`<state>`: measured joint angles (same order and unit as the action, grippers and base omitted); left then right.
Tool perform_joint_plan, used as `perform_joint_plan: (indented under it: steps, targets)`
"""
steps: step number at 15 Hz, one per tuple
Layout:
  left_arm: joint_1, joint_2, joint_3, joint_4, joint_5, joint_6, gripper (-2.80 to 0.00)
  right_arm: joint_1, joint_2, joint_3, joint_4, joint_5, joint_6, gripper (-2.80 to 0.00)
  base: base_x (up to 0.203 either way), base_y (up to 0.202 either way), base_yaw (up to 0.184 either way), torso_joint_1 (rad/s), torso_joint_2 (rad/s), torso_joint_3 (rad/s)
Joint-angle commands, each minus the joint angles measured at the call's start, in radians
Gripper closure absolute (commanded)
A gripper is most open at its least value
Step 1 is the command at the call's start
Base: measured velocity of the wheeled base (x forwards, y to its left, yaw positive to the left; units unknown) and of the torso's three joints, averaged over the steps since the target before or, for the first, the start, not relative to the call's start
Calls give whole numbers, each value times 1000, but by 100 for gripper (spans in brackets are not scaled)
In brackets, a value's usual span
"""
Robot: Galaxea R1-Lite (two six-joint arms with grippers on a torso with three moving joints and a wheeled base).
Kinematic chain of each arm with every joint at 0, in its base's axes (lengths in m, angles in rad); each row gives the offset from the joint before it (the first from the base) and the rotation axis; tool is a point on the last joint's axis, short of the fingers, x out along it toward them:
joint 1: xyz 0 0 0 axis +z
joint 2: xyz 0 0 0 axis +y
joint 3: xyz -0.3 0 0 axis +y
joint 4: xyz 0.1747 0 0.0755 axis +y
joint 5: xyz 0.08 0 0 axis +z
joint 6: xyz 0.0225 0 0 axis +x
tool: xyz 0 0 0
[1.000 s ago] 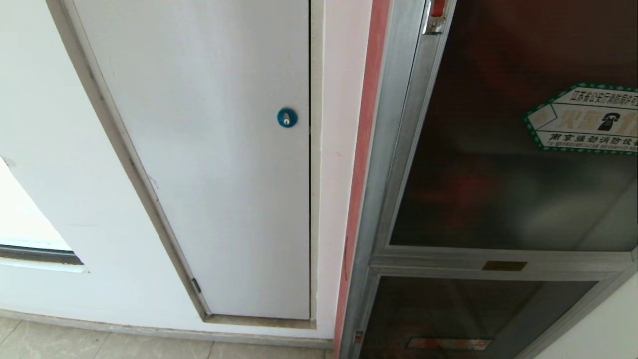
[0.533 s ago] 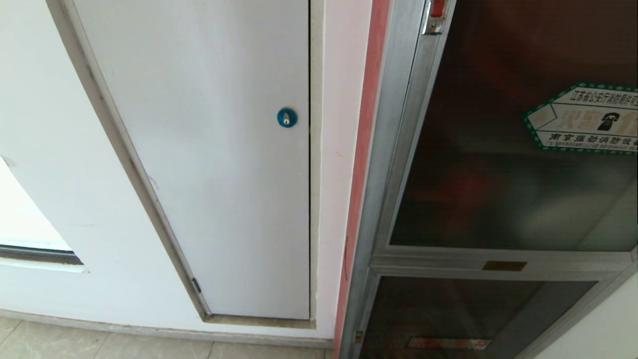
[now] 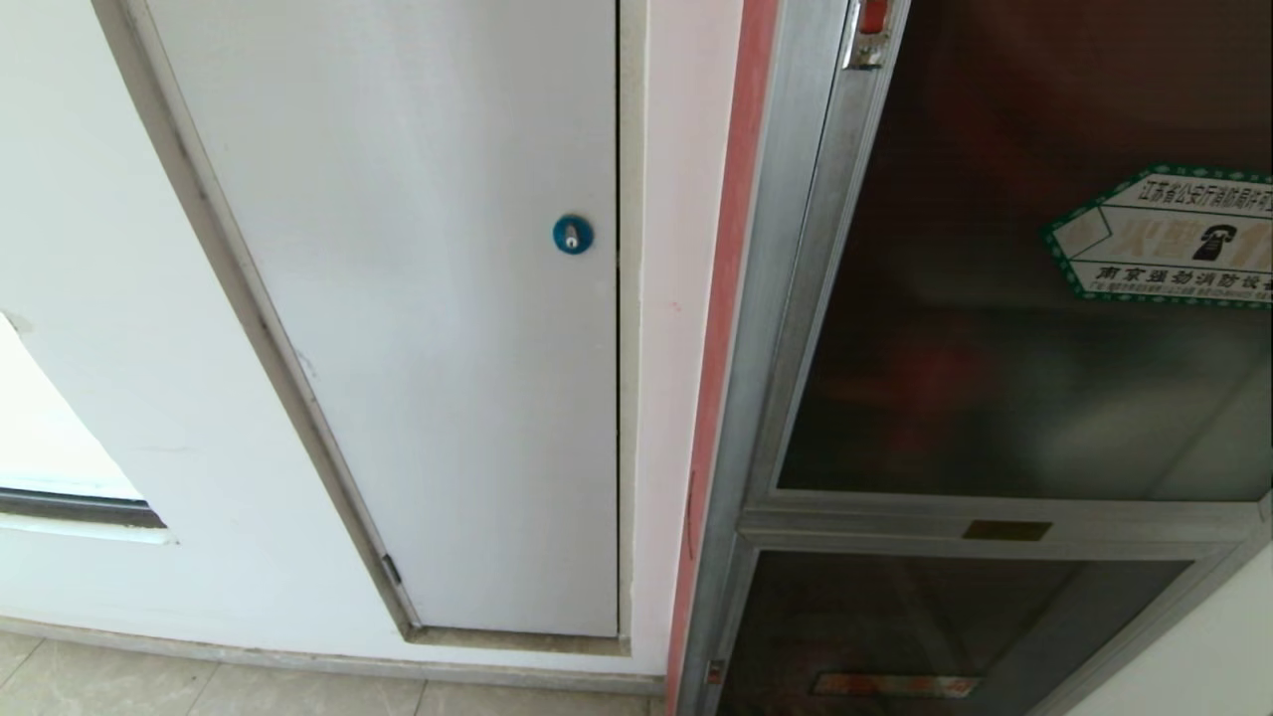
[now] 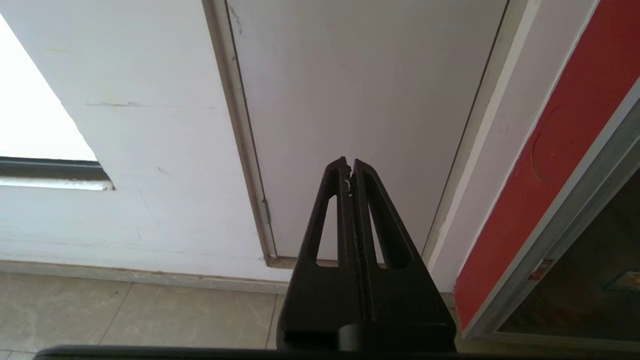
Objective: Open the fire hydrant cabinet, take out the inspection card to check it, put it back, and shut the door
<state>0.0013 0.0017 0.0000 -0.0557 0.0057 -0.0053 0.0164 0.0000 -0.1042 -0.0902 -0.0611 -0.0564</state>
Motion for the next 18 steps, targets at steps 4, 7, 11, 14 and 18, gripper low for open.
perform_joint_plan:
  steps: [4, 7, 11, 14, 18]
  targets:
    - [0, 1, 20, -1, 0, -1, 0, 0, 2, 104, -47, 75, -30, 0, 0, 0, 0, 0, 0, 0]
    - [0, 0, 20, -1, 0, -1, 0, 0, 2, 104, -14, 92, -39, 0, 0, 0, 0, 0, 0, 0]
    - [0, 1, 20, -1, 0, -1, 0, 0, 2, 104, 58, 91, -56, 0, 0, 0, 0, 0, 0, 0]
    - [0, 1, 20, -1, 0, -1, 0, 0, 2, 104, 95, 89, -24, 0, 0, 0, 0, 0, 0, 0]
    - [0, 0, 20, -1, 0, -1, 0, 0, 2, 103, 101, 87, -5, 0, 0, 0, 0, 0, 0, 0]
